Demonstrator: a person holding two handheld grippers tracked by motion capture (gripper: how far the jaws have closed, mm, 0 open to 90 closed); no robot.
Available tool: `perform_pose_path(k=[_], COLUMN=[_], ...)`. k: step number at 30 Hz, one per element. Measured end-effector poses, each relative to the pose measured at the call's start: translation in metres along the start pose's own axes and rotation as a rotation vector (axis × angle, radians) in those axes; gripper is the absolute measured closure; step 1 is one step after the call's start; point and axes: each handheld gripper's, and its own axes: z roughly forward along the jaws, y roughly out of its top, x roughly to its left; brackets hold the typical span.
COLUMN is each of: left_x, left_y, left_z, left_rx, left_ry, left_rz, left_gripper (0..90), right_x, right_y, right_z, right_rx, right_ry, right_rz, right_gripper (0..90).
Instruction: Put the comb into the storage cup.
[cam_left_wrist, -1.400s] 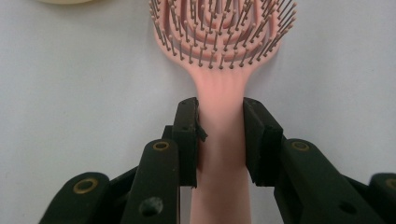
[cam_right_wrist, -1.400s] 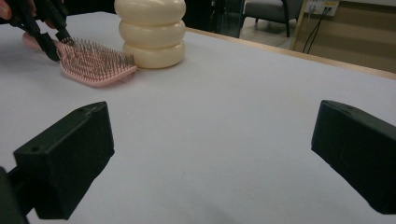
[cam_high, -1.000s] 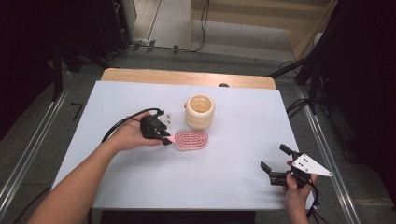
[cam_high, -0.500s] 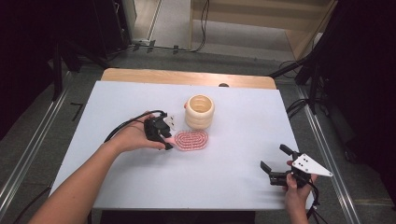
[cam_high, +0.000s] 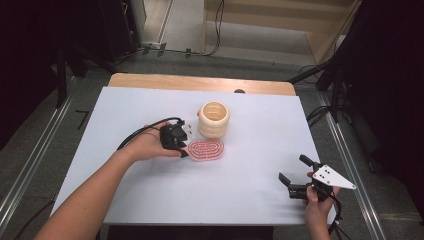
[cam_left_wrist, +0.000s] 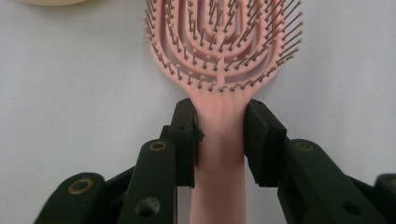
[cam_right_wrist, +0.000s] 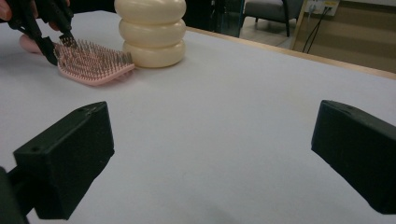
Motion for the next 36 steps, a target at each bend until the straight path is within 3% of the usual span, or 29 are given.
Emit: perform_pose_path(k=[19,36], left_x=[-0.004,-0.009], left_y=[-0.004,-0.012], left_z=[-0.001,-0.016], left_rx=[-0.036,-0.115], left_ry=[0.007,0.012], left_rz=[0.019,0.02], left_gripper=[70.6,70.7], right_x=[0.0,-0.001], right_y=[0.0,0.001], right_z=[0.0,-0.002], right_rx=[-0.002,-0.01], right_ry=[0.0,-0.007], right_rz=[0.003,0.011], right_gripper=[0.0,0.0])
